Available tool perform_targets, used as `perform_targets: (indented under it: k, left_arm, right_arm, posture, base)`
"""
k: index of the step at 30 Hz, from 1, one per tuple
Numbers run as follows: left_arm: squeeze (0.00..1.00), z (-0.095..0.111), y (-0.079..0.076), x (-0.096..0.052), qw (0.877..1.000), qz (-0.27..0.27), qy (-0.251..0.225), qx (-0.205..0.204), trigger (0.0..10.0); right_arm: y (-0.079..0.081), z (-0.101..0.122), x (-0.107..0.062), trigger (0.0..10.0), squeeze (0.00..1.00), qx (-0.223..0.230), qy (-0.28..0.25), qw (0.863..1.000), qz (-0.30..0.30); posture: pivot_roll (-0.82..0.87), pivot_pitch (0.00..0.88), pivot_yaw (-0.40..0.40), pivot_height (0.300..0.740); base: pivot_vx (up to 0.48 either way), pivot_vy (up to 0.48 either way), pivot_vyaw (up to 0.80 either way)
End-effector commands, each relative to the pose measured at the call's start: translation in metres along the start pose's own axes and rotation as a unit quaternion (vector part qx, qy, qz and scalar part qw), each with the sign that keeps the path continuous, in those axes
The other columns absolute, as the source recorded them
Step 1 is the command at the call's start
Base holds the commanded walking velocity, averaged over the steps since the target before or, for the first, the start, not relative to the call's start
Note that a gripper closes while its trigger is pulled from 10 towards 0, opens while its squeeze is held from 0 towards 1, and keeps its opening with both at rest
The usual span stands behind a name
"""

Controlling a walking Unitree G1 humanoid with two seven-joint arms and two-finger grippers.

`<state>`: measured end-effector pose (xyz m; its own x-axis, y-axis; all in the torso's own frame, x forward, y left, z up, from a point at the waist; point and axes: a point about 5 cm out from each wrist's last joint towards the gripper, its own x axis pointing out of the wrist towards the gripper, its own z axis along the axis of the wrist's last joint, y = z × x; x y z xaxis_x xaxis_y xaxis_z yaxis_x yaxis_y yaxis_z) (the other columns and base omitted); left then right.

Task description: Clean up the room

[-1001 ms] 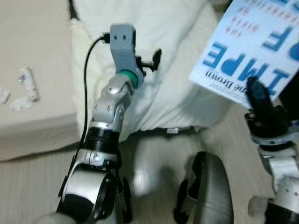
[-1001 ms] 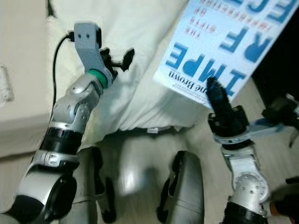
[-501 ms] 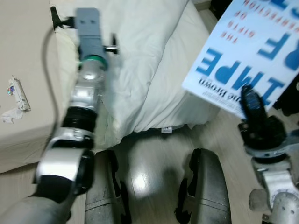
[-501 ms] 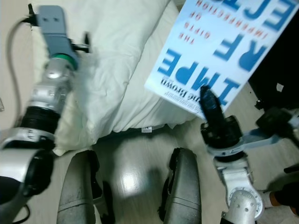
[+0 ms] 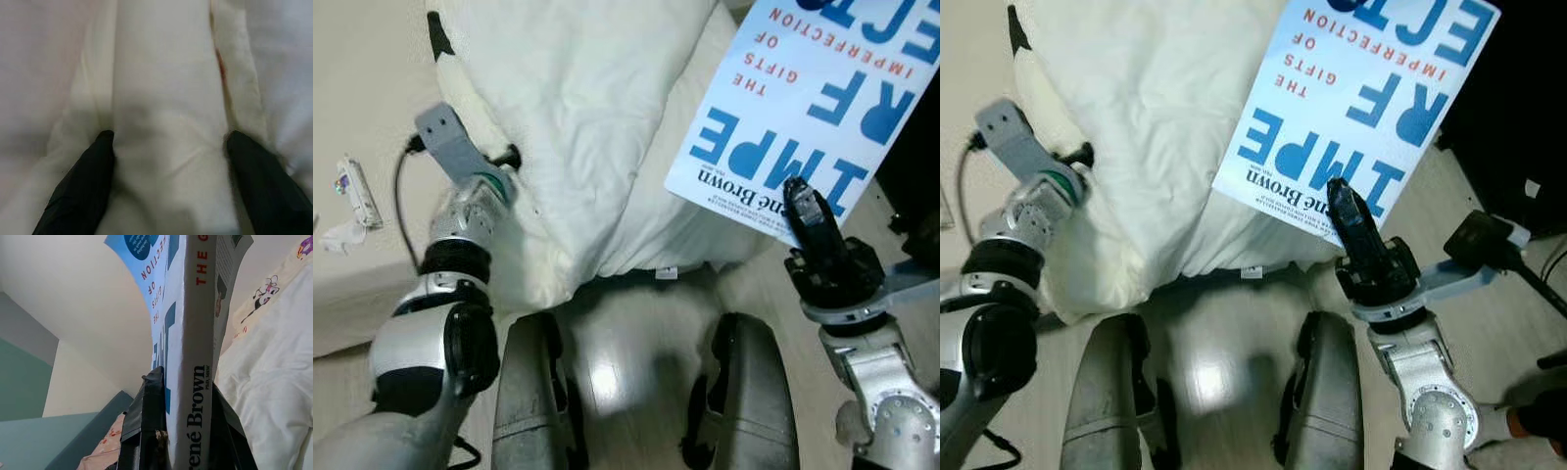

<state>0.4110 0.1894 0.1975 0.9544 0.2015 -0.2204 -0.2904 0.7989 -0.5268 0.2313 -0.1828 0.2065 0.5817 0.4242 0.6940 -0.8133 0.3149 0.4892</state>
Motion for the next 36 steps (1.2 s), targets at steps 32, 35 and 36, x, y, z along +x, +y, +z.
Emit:
perform_targets:
  k: [32, 35, 36]
  left_arm:
    - [0.00, -0.007, -0.021, -0.003, 0.988, 0.003, -0.066, 0.139, 4.4]
    - [0.00, -0.008, -0.023, -0.003, 0.989, -0.007, -0.061, 0.132, 4.4]
    - [0.00, -0.008, -0.023, -0.003, 0.989, -0.007, -0.061, 0.132, 4.4]
  right_arm:
    - [0.012, -0.001, 0.004, 0.0, 0.00, 0.004, -0.002, 1.000, 0.017]
    - [0.012, -0.001, 0.004, 0.0, 0.00, 0.004, -0.002, 1.000, 0.017]
    - [0.012, -0.001, 0.004, 0.0, 0.00, 0.004, -0.002, 1.000, 0.017]
  posture:
    - [0.02, 0.215, 0.099, 0.522]
    - [0.02, 0.215, 0.099, 0.522]
    - [0.02, 0.215, 0.099, 0.522]
  base:
    - [0.000, 0.000, 0.00]
    - [0.000, 0.000, 0.00]
    - [0.000, 0.000, 0.00]
